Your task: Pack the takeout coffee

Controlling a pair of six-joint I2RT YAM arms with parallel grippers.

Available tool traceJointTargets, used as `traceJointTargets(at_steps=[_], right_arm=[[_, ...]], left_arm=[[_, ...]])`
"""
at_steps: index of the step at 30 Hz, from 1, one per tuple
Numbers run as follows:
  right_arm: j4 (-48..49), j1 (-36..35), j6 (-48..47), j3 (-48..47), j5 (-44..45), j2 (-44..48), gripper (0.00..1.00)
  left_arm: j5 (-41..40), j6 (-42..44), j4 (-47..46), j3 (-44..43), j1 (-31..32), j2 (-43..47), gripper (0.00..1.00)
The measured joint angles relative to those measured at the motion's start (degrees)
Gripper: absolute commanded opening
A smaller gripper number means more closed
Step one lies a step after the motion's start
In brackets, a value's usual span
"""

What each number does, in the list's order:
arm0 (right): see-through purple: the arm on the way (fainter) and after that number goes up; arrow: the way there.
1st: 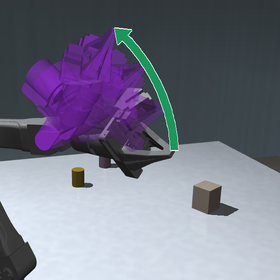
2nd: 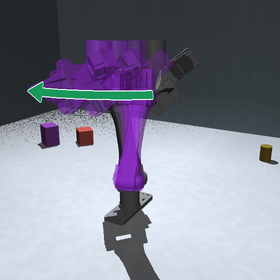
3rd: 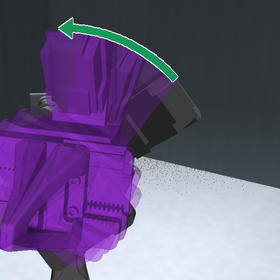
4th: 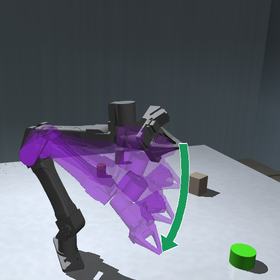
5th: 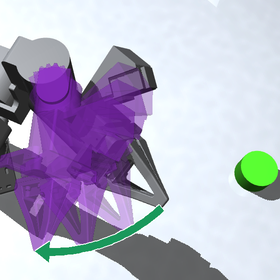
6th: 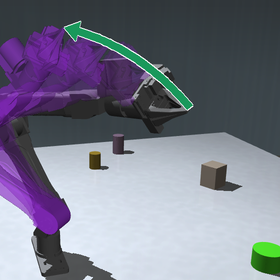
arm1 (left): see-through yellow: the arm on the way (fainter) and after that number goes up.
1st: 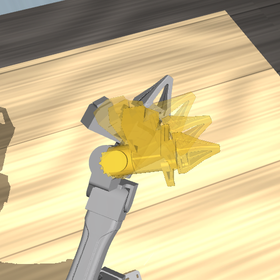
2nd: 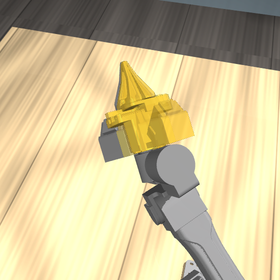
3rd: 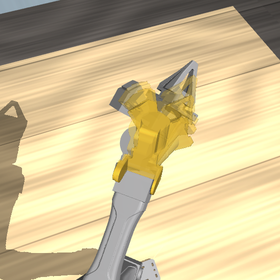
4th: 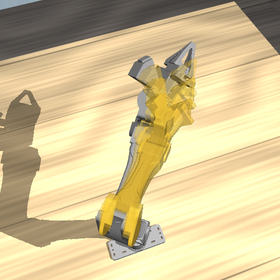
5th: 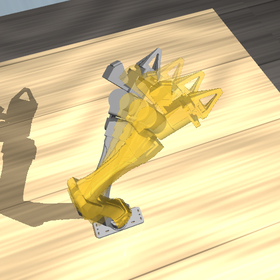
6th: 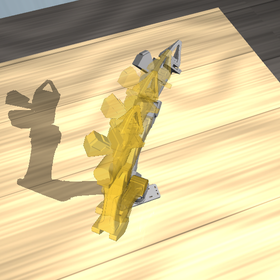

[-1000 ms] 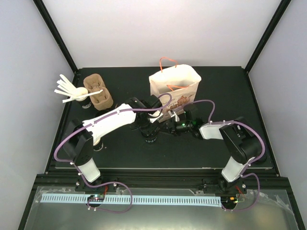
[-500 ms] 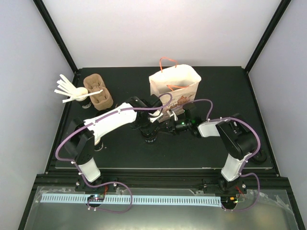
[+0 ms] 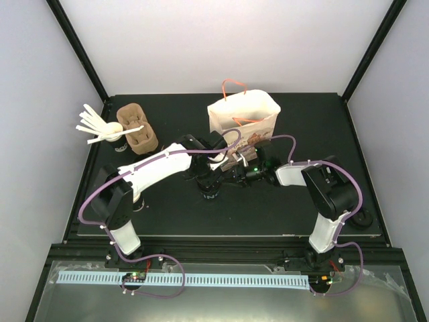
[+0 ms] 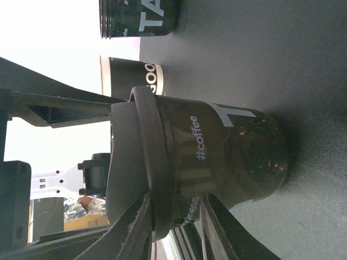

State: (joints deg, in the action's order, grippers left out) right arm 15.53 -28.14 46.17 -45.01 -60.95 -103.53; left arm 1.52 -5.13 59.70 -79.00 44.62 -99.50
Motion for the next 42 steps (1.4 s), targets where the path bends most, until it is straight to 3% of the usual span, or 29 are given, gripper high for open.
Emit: traceJointTargets(at_steps=[16,42], right_arm=[[-6.6,-0.3,-4.9,-2.2,0.2,0.2,0.27],[-4.6,0.4,-3.2,-2.4,-5.0,-2.8,0.3]], left_arm=[[0.3,-0.7,-3.7,4.5,0.0,2.4,0.63],[1.0,-0.6,-4.2,5.2,0.0,2.5,0.62]])
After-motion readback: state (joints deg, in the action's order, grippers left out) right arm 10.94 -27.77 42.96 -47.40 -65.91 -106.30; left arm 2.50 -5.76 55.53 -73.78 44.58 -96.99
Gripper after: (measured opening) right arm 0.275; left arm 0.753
